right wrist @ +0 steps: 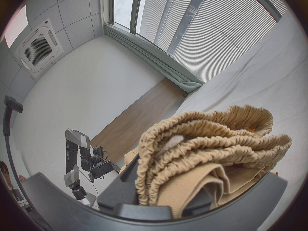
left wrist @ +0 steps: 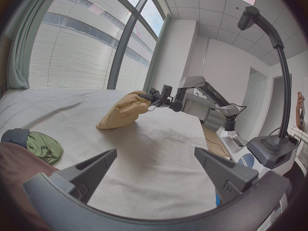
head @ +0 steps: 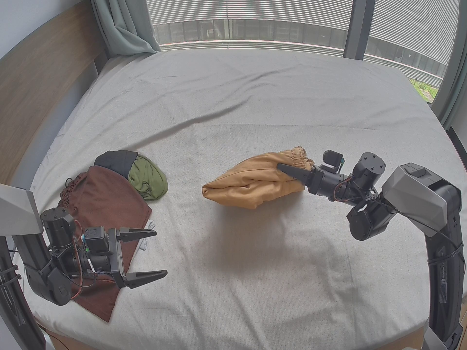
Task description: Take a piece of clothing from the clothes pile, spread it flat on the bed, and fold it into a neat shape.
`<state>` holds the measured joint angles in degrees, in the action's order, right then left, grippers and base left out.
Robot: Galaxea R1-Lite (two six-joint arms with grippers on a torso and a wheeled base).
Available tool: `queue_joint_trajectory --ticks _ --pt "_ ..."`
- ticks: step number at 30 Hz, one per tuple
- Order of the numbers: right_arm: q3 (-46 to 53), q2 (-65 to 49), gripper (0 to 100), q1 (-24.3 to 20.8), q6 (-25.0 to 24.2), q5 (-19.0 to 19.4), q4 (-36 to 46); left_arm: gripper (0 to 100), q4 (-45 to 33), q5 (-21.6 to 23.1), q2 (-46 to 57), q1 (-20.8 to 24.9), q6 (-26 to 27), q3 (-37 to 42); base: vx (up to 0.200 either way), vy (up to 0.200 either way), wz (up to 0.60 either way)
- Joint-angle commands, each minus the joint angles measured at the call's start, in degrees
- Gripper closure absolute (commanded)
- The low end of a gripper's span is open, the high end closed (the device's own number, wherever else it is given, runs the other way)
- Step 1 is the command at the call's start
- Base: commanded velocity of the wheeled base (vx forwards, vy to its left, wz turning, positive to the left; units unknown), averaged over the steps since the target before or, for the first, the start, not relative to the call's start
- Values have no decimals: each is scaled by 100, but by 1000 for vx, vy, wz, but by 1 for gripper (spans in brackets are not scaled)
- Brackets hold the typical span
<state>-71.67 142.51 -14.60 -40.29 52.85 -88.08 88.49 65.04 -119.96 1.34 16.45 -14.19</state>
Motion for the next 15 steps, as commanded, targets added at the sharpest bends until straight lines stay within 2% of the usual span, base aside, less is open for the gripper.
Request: queue_joint_trajectory --ticks 1,10,15 --pt "-383 23 100 19 -128 6 19 0 1 0 -2 15 -1 4 0 0 0" --pt "-1490 471 100 10 -339 6 186 0 -7 0 -54 33 8 48 0 0 0" --pt "-1789 585 100 28 -339 6 397 0 -7 0 -63 33 8 48 0 0 0"
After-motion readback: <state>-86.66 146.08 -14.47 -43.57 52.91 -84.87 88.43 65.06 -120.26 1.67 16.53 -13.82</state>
